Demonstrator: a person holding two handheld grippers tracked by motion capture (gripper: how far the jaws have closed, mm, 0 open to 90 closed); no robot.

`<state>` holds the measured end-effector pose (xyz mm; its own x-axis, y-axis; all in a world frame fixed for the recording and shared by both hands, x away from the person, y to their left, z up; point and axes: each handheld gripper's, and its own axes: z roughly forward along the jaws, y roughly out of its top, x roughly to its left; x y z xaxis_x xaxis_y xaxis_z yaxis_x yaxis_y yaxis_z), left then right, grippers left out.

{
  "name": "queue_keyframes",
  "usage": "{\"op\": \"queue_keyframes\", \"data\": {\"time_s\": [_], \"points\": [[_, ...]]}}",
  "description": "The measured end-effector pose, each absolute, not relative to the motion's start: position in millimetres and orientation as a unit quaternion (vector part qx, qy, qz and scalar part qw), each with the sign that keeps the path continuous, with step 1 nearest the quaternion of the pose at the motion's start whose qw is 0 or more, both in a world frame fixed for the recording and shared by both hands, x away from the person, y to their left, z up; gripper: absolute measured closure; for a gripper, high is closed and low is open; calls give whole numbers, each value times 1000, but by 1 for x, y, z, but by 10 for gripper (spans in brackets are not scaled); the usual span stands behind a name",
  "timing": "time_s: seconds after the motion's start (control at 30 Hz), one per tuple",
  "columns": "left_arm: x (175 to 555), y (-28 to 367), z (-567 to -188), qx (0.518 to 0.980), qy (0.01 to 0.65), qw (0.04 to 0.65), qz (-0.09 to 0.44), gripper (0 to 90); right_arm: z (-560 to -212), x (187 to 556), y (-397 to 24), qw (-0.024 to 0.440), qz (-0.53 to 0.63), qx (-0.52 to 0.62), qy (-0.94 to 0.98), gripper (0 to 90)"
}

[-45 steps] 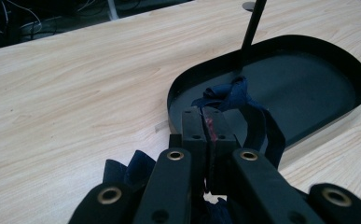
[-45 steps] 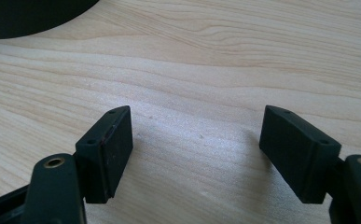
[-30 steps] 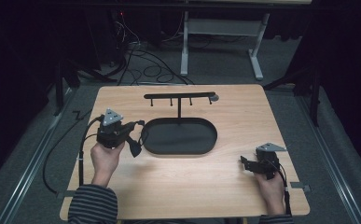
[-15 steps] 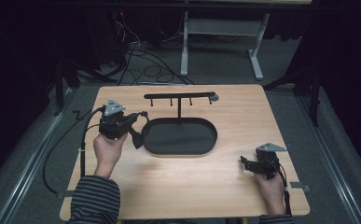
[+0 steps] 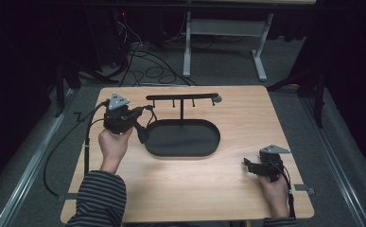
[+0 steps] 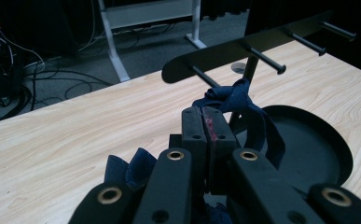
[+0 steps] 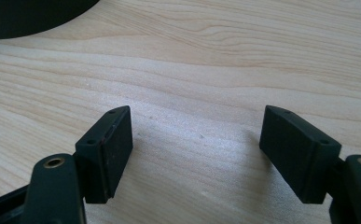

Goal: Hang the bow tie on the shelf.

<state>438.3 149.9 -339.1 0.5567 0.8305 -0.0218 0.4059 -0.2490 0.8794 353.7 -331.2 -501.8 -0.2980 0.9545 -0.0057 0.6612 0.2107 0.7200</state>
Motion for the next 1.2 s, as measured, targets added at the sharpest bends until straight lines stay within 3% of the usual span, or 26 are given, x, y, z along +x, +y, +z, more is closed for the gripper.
{"op": "queue_keyframes", "data": {"time_s": [0.43,1.2], "points": [[452,139,-331,752,410,454,244,887,-502,354,-331,234,314,544,743,268],[467,135,-349,738,435,442,267,884,-502,354,-331,234,313,542,744,267]]}}
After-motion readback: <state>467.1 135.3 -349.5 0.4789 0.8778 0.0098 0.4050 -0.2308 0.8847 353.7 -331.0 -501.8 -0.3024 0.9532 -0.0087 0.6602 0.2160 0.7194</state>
